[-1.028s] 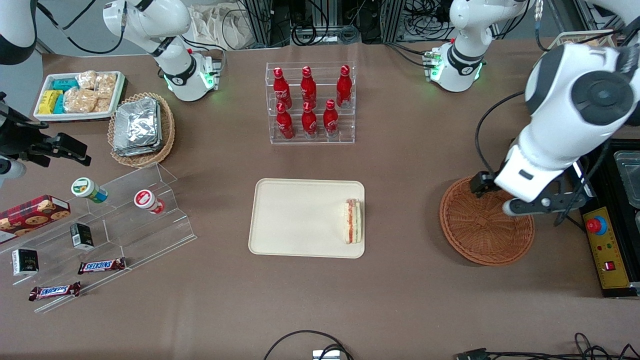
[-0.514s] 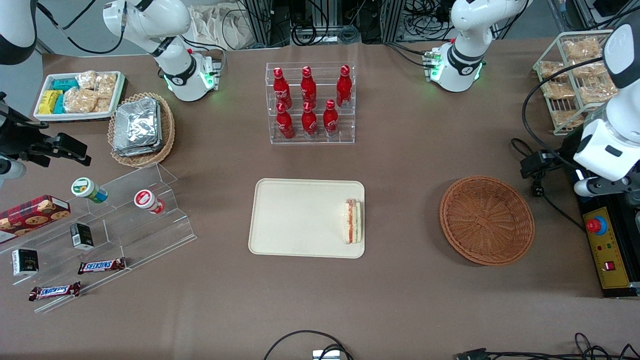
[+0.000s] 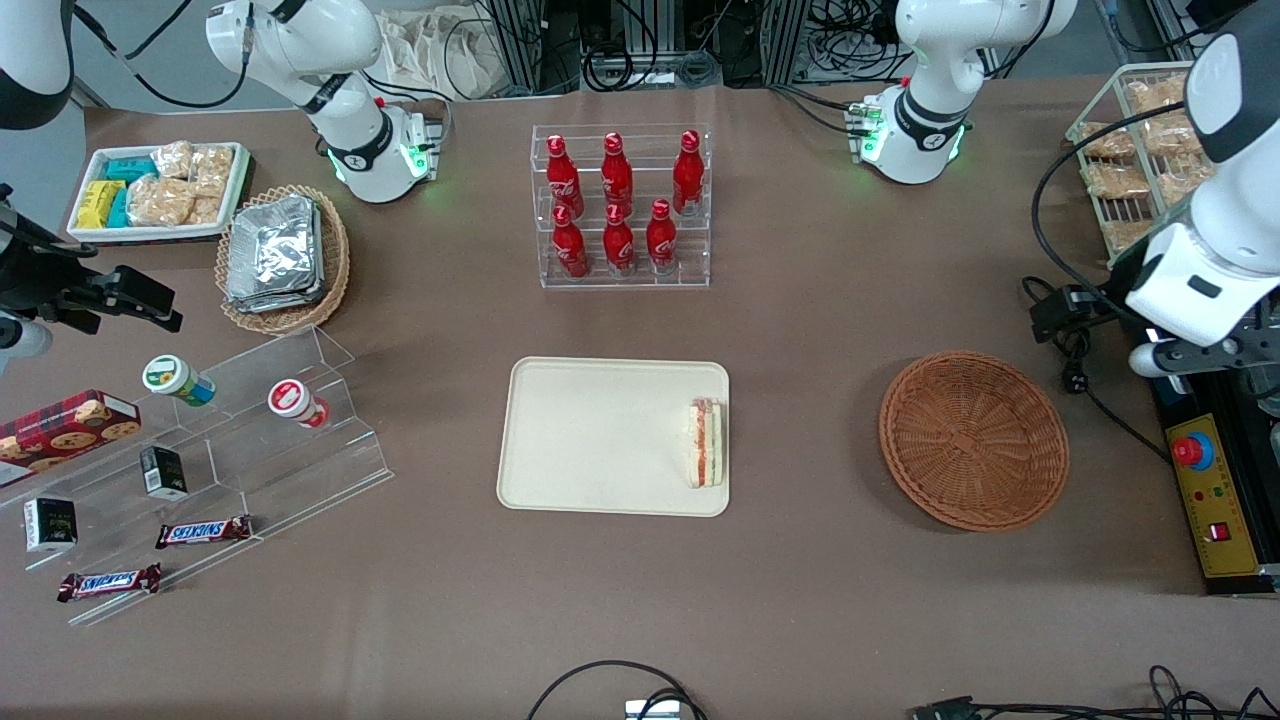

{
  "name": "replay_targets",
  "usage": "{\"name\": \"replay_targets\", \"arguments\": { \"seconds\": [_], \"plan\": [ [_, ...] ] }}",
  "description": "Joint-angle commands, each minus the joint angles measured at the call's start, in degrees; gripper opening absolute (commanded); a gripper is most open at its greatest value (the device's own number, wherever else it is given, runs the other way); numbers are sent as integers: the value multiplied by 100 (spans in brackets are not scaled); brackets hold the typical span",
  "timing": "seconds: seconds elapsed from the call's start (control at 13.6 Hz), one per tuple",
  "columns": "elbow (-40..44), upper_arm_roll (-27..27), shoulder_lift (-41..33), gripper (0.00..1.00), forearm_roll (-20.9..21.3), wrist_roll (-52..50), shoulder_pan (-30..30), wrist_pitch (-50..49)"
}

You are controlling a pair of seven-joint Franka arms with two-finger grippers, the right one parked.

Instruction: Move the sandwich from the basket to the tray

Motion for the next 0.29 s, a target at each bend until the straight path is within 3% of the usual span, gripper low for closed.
{"name": "replay_targets", "arguments": {
  "seconds": [0.0,0.22],
  "plan": [
    [-400,-20,-413,100,-91,33,-40,47],
    [-419,-64,-528,100,-108,41,-31,91]
  ]
}}
